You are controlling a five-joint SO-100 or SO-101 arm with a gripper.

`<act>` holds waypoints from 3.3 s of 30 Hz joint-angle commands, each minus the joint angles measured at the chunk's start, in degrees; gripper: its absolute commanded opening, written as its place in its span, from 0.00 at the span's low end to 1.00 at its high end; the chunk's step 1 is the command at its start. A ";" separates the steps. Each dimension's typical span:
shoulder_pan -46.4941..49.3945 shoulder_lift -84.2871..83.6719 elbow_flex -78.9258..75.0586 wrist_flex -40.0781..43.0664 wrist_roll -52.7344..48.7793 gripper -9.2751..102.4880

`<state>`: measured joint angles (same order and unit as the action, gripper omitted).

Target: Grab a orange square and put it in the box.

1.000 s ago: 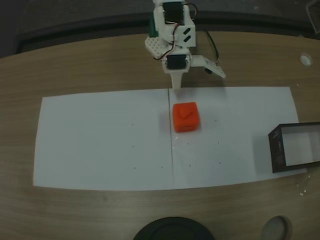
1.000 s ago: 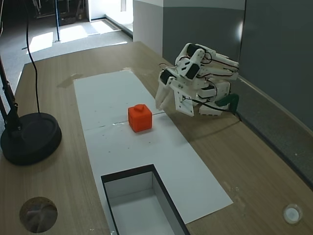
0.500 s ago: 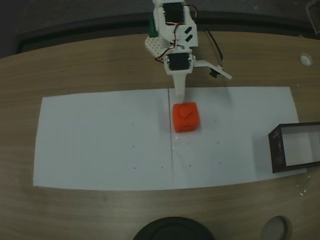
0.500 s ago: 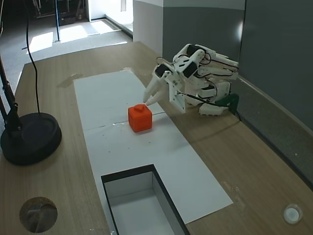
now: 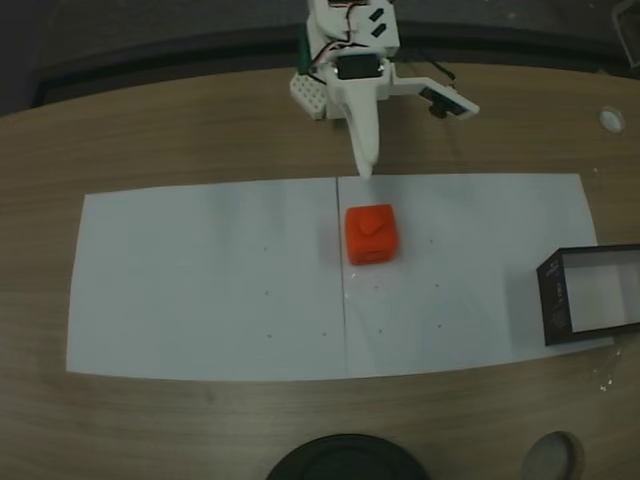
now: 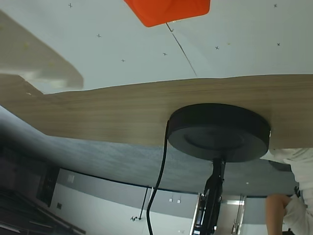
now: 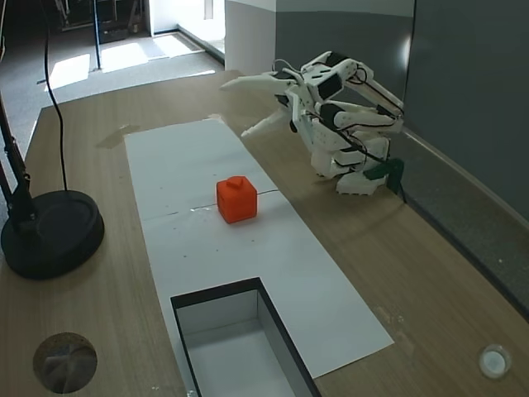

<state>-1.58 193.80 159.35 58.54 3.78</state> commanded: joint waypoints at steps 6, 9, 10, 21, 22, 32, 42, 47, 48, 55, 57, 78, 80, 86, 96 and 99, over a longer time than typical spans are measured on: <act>0.44 -28.92 -17.58 7.29 0.00 0.52; 0.44 -42.01 -27.60 14.68 -0.09 0.53; 0.35 -46.23 -30.67 17.05 -0.09 0.52; -7.38 -74.62 -47.55 26.63 0.35 0.52; -8.35 -75.50 -47.55 26.63 0.35 0.52; -8.88 -79.89 -46.76 25.31 0.44 0.51; -7.47 -80.68 -41.40 14.68 0.44 0.35; -4.66 -80.68 -37.79 9.58 0.35 0.39; -4.22 -80.77 -37.27 9.05 0.18 0.40; -3.16 -80.77 -35.60 7.73 0.00 0.40; -3.34 -80.77 -34.10 5.71 0.00 0.40; -3.16 -93.34 -34.80 2.20 0.09 0.40; -3.08 -94.66 -36.83 2.29 0.26 0.39; -3.25 -95.27 -44.56 2.90 0.35 0.19; -7.12 -95.36 -79.89 16.52 -0.18 0.19; -12.48 -96.59 -96.77 21.71 -0.26 0.19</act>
<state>-11.16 96.59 82.53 78.40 3.78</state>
